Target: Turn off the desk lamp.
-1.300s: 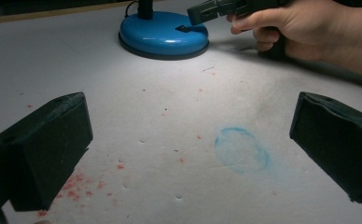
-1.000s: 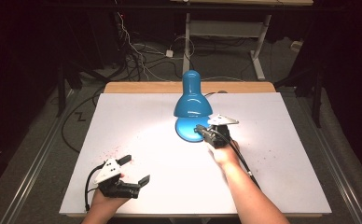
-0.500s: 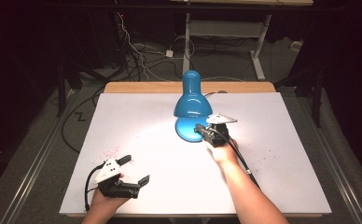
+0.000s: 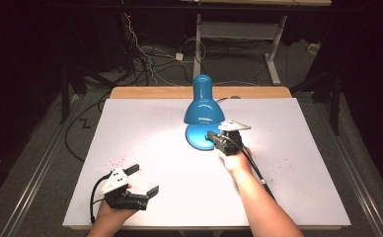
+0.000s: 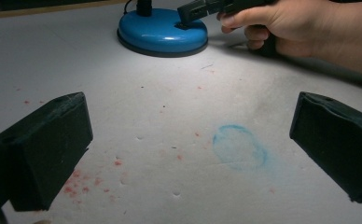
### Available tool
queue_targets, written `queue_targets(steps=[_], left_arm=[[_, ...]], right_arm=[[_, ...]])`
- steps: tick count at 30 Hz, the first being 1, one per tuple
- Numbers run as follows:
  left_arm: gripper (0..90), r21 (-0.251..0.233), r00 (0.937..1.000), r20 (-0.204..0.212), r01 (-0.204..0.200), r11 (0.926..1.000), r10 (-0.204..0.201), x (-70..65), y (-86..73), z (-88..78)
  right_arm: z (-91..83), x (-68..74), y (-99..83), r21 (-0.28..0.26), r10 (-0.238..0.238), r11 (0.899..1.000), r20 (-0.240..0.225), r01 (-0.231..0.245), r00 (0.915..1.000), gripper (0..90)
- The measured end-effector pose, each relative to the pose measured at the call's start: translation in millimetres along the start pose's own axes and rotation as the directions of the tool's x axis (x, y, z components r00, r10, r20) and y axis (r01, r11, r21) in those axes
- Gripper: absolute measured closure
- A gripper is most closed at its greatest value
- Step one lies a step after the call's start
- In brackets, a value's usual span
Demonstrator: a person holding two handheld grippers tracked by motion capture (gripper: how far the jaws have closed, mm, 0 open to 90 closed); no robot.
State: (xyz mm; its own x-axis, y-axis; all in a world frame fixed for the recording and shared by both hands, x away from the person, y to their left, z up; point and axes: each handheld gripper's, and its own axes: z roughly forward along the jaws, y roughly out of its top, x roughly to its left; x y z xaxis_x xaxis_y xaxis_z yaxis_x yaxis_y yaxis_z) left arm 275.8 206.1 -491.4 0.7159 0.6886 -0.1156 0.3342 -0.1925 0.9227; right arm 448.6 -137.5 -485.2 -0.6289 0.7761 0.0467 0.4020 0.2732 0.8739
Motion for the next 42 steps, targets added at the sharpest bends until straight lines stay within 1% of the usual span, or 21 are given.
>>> queue_targets(steps=[4, 13, 14, 15, 16, 17, 18, 20, 23, 30, 34, 36, 39, 42], left_arm=[[0.0, 0.001, 1.0, 0.0, 0.0, 1.0, 0.0, -0.2, 0.1, 0.3], [0.0, 0.0, 1.0, 0.004, -0.003, 1.0, 0.003, -0.3, 0.7, 1.1], [0.0, 0.0, 1.0, 0.004, -0.003, 1.0, 0.003, -0.3, 0.8, 1.2], [0.0, 0.0, 1.0, 0.005, -0.004, 1.0, 0.004, -0.3, 0.9, 1.1], [0.0, 0.0, 1.0, 0.005, -0.005, 1.0, 0.005, -0.4, 1.0, 0.9], [0.0, -0.001, 1.0, 0.004, -0.005, 1.0, 0.005, -0.3, 1.0, 0.7], [0.0, -0.001, 1.0, 0.003, -0.004, 1.0, 0.004, -0.1, 1.0, 0.2], [0.0, -0.003, 1.0, 0.003, -0.002, 1.0, 0.002, 0.6, 0.9, -0.5], [0.0, 0.0, 1.0, 0.003, 0.001, 1.0, -0.001, 1.6, 0.3, -0.5], [0.0, -0.004, 1.0, 0.003, -0.004, 1.0, 0.004, 0.8, 1.0, -1.2], [0.0, -0.004, 1.0, 0.003, -0.005, 1.0, 0.005, 1.1, 0.8, -1.0], [0.0, -0.007, 1.0, 0.004, -0.005, 1.0, 0.005, 1.7, 0.9, -1.5], [0.0, -0.01, 1.0, 0.003, -0.001, 0.9999, 0.001, 2.4, 0.7, -1.3], [0.0, -0.012, 1.0, 0.004, -0.001, 0.9999, 0.002, 2.5, 0.7, -1.1]], right_arm=[[0.1, -0.2, 0.0, 0.001, 0.003, 1.0, -0.002, -0.003, 1.0, 90.0], [1.0, 0.8, 0.3, 0.008, -0.011, 1.0, 0.005, 0.01, 0.9999, 90.0], [1.9, 2.3, 0.7, 0.011, -0.02, 1.0, 0.012, 0.019, 0.9997, 90.0], [3.3, 4.1, 1.6, 0.01, -0.042, 0.999, 0.01, 0.042, 0.9991, 90.0], [6.1, 10.1, 2.6, 0.019, -0.067, 0.998, 0.013, 0.066, 0.9977, 90.0], [6.1, 10.1, 2.6, 0.019, -0.067, 0.998, 0.013, 0.066, 0.9977, 90.0], [7.3, 11.9, 2.9, 0.018, -0.088, 0.996, 0.019, 0.088, 0.9959, 90.0], [7.5, 12.2, 2.8, 0.018, -0.087, 0.996, 0.024, 0.087, 0.9959, 90.0], [7.3, 9.5, 2.9, 0.014, -0.075, 0.997, 0.01, 0.075, 0.9972, 90.0], [6.8, 10.6, 2.8, 0.017, -0.077, 0.997, 0.022, 0.076, 0.9968, 90.0], [6.5, 9.8, 3.3, 0.016, -0.074, 0.997, 0.019, 0.074, 0.9971, 90.0], [4.3, 9.9, 3.7, 0.022, -0.056, 0.998, 0.012, 0.056, 0.9984, 90.0], [-1.1, 11.2, 4.4, 0.016, -0.074, 0.997, 0.012, 0.074, 0.9972, 90.0], [-8.0, 12.2, 6.0, 0.009, -0.064, 0.998, 0.011, 0.064, 0.9979, 90.0]])
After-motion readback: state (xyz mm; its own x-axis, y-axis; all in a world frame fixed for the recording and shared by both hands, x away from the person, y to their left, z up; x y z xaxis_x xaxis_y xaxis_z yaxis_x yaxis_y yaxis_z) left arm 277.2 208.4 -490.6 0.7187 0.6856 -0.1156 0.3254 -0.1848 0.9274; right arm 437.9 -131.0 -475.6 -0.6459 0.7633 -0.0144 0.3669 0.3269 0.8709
